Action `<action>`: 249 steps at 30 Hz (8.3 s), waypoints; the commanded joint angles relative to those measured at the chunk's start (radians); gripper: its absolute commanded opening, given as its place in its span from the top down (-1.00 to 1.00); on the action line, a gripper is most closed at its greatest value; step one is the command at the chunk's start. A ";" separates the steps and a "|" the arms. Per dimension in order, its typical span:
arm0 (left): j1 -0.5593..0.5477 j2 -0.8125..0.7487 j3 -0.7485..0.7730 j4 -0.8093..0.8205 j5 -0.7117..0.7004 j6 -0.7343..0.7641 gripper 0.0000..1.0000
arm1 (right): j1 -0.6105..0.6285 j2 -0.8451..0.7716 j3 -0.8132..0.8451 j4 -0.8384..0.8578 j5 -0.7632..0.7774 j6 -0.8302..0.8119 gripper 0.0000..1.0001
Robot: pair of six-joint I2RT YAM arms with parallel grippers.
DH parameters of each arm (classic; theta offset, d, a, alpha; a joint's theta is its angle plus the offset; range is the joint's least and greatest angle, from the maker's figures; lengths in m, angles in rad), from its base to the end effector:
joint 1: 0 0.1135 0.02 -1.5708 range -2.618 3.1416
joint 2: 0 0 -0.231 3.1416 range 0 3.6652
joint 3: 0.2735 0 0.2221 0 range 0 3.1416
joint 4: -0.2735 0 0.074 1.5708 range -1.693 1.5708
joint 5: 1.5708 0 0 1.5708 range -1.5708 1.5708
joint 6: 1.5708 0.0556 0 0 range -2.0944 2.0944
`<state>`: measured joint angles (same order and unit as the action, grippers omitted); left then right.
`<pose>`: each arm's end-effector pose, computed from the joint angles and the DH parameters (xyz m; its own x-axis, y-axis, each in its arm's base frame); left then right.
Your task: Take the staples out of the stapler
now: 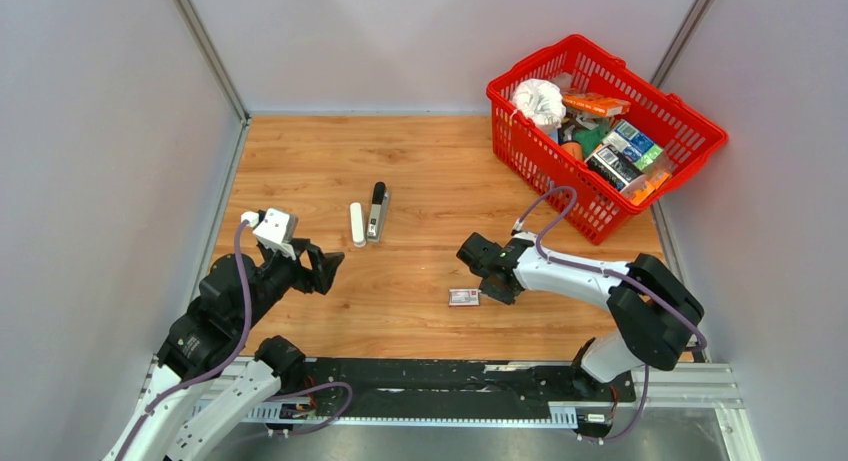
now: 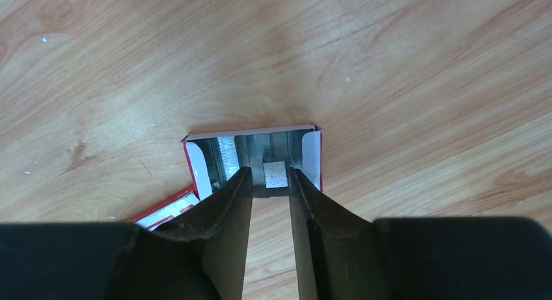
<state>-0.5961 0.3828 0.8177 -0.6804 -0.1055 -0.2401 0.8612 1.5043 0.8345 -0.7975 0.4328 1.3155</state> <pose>0.0859 -0.0512 0.3129 -0.3080 -0.0768 -0.9483 0.4124 0.8875 -0.2058 0.1626 0.1535 0.1344 -0.8027 0.4135 -0.4297 0.4603 0.8878 -0.0054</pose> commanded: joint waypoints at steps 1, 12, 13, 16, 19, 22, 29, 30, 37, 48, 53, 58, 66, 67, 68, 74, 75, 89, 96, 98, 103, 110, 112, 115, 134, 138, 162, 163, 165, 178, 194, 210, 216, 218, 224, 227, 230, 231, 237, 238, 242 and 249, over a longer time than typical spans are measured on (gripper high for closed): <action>-0.004 0.010 0.001 0.002 0.009 0.016 -0.64 | -0.004 -0.013 0.012 0.006 0.023 0.011 0.32; -0.002 0.028 0.003 0.007 0.016 0.015 -0.64 | -0.002 -0.128 0.046 -0.068 0.050 -0.019 0.20; -0.004 0.031 0.005 0.008 0.017 0.015 -0.64 | -0.002 -0.141 0.045 -0.072 0.049 -0.022 0.19; -0.002 0.044 0.008 0.010 0.026 0.012 -0.64 | -0.004 -0.167 0.037 -0.088 0.053 -0.032 0.16; -0.004 0.070 0.011 0.012 0.053 0.004 -0.64 | -0.004 -0.188 0.022 -0.103 0.060 -0.033 0.16; -0.002 0.097 0.015 0.009 0.078 -0.010 -0.63 | -0.005 -0.211 0.000 -0.105 0.063 -0.033 0.16; -0.002 0.157 0.006 0.015 0.136 -0.067 -0.60 | -0.037 -0.259 -0.060 -0.094 0.060 -0.065 0.16; -0.005 0.166 -0.002 0.027 0.145 -0.085 -0.58 | -0.044 -0.265 -0.067 -0.088 0.055 -0.071 0.16; -0.002 0.208 -0.080 0.110 0.194 -0.180 -0.46 | -0.073 -0.302 -0.113 -0.042 0.031 -0.113 0.17; -0.002 0.307 -0.157 0.237 0.240 -0.240 -0.30 | -0.082 -0.282 -0.123 0.015 -0.008 -0.163 0.18; -0.002 0.347 -0.181 0.278 0.245 -0.254 -0.20 | -0.083 -0.270 -0.129 0.040 -0.025 -0.171 0.26; -0.004 0.361 -0.196 0.303 0.254 -0.266 -0.17 | -0.083 -0.259 -0.138 0.043 -0.025 -0.168 0.29; -0.002 0.384 -0.201 0.323 0.259 -0.269 -0.15 | -0.087 -0.243 -0.152 0.055 -0.022 -0.165 0.38; -0.004 0.384 -0.203 0.327 0.260 -0.269 -0.15 | -0.087 -0.240 -0.153 0.063 -0.023 -0.165 0.38; -0.004 0.387 -0.204 0.331 0.260 -0.271 -0.15 | -0.088 -0.236 -0.156 0.069 -0.026 -0.164 0.40; -0.004 0.403 -0.207 0.341 0.260 -0.271 -0.14 | -0.099 -0.214 -0.155 0.092 -0.031 -0.174 0.43; -0.002 0.406 -0.207 0.343 0.262 -0.272 -0.14 | -0.102 -0.213 -0.155 0.096 -0.034 -0.179 0.44; -0.002 0.412 -0.203 0.341 0.262 -0.266 -0.14 | -0.111 -0.168 -0.152 0.136 -0.054 -0.193 0.46; -0.004 0.407 -0.199 0.337 0.259 -0.265 -0.14 | -0.111 -0.157 -0.155 0.149 -0.055 -0.193 0.53; -0.004 0.406 -0.199 0.335 0.259 -0.265 -0.13 | -0.111 -0.156 -0.156 0.152 -0.055 -0.193 0.56; -0.002 0.407 -0.204 0.337 0.259 -0.265 -0.13 | -0.113 -0.147 -0.161 0.161 -0.055 -0.194 0.63; -0.002 0.413 -0.210 0.343 0.263 -0.269 -0.13 | -0.113 -0.122 -0.175 0.182 -0.071 -0.199 0.73; -0.004 0.415 -0.213 0.344 0.263 -0.271 -0.13 | -0.111 -0.115 -0.176 0.188 -0.074 -0.199 0.79; -0.002 0.416 -0.215 0.347 0.267 -0.274 -0.13 | -0.113 -0.116 -0.179 0.192 -0.075 -0.203 0.93; -0.054 0.582 -0.244 0.439 0.303 -0.292 -0.10 | -0.088 -0.162 -0.189 0.107 -0.040 -0.265 1.00; -0.073 0.616 -0.244 0.459 0.297 -0.301 -0.10 | -0.076 -0.180 -0.198 0.084 -0.028 -0.257 1.00; -0.146 0.899 -0.272 0.662 0.317 -0.346 0.95 | -0.039 -0.207 -0.219 0.119 -0.045 -0.272 1.00; -0.149 0.906 -0.272 0.671 0.320 -0.350 1.00 | -0.037 -0.208 -0.222 0.126 -0.045 -0.277 1.00; -0.156 0.920 -0.273 0.674 0.326 -0.354 1.00 | -0.037 -0.208 -0.224 0.133 -0.048 -0.288 1.00; -0.189 0.996 -0.252 0.740 0.340 -0.380 1.00 | -0.039 -0.197 -0.230 0.185 -0.065 -0.334 1.00; -0.220 1.120 -0.184 0.783 0.348 -0.398 1.00 | -0.028 -0.196 -0.247 0.245 -0.095 -0.374 1.00; -0.235 1.188 -0.166 0.806 0.365 -0.410 1.00 | 0.048 -0.187 -0.244 0.267 -0.092 -0.377 1.00; -0.240 1.180 -0.164 0.800 0.360 -0.412 1.00 | 0.073 -0.174 -0.226 0.250 -0.078 -0.352 1.00; -0.240 1.179 -0.166 0.798 0.360 -0.412 1.00 | 0.079 -0.171 -0.222 0.242 -0.072 -0.340 1.00; -0.243 1.174 -0.169 0.795 0.362 -0.410 1.00 | 0.078 -0.176 -0.219 0.196 -0.048 -0.314 1.00; -0.243 1.167 -0.175 0.795 0.362 -0.410 1.00 | 0.078 -0.193 -0.229 0.182 -0.045 -0.300 1.00; -0.245 1.157 -0.181 0.795 0.359 -0.410 1.00 | 0.079 -0.219 -0.242 0.179 -0.046 -0.292 1.00; -0.245 1.157 -0.183 0.797 0.360 -0.410 1.00 | 0.081 -0.226 -0.247 0.179 -0.048 -0.292 1.00; -0.246 1.156 -0.192 0.805 0.357 -0.416 1.00 | 0.096 -0.237 -0.252 0.176 -0.048 -0.291 1.00; -0.246 1.157 -0.190 0.805 0.357 -0.416 1.00 | 0.099 -0.236 -0.252 0.179 -0.048 -0.289 1.00; -0.246 1.157 -0.190 0.808 0.359 -0.418 1.00 | 0.101 -0.219 -0.242 0.192 -0.052 -0.292 1.00; -0.251 1.157 -0.195 0.806 0.357 -0.418 1.00 | 0.102 -0.182 -0.219 0.215 -0.057 -0.300 1.00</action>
<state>-0.8383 1.5635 0.6304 0.1085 0.2531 -0.6502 0.9539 1.2861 0.6006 -0.5865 0.3775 1.0054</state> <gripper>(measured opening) 0.006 0.006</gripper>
